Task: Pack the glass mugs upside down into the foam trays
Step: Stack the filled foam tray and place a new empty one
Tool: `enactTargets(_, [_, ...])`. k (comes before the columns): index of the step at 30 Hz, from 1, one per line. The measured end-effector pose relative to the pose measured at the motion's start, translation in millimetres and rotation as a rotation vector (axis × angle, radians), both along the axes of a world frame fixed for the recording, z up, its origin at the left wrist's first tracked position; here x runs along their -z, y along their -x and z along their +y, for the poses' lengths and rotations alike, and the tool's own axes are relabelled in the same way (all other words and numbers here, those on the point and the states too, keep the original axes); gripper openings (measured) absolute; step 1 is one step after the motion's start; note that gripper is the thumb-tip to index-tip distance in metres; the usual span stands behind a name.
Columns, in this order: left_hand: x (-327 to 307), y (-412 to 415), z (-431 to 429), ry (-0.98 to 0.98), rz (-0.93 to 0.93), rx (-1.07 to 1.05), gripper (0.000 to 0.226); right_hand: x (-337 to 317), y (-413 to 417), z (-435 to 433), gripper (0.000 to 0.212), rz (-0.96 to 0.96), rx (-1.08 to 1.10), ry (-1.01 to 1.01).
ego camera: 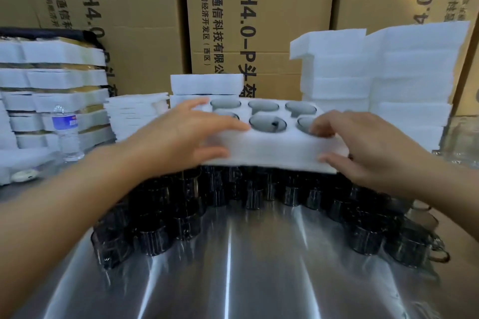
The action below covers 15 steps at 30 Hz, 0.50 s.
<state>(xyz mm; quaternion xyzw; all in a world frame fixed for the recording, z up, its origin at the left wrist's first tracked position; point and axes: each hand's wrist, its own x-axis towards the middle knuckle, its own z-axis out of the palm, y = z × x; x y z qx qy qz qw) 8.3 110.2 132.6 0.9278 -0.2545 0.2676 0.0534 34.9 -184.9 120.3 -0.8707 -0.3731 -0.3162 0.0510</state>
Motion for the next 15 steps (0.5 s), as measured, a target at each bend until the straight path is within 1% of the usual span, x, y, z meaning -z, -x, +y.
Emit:
enactTargets(4, [-43, -59, 26, -0.050, 0.025, -0.162, 0.047, -36, -62, 34, 0.039, 0.002, 0.029, -0.047])
enactTargets(6, [-67, -98, 42, -0.095, 0.033, -0.266, 0.049, -60, -98, 53, 0.038, -0.006, 0.036, -0.065])
enactTargets(8, [-93, -140, 56, -0.134, 0.040, -0.318, 0.050, -81, -136, 74, 0.039, -0.042, 0.071, -0.078])
enactTargets(10, [-116, -179, 67, -0.179, -0.002, -0.352, 0.043, -97, -177, 92, 0.039, -0.118, 0.129, -0.071])
enactTargets(12, [-134, -214, 76, -0.176, -0.063, -0.404, 0.039, -112, -214, 110, 0.041, -0.185, 0.212, -0.082])
enactTargets(15, [-148, -262, 90, -0.155, -0.072, -0.489, 0.041, -127, -260, 138, 0.043, -0.218, 0.363, -0.092])
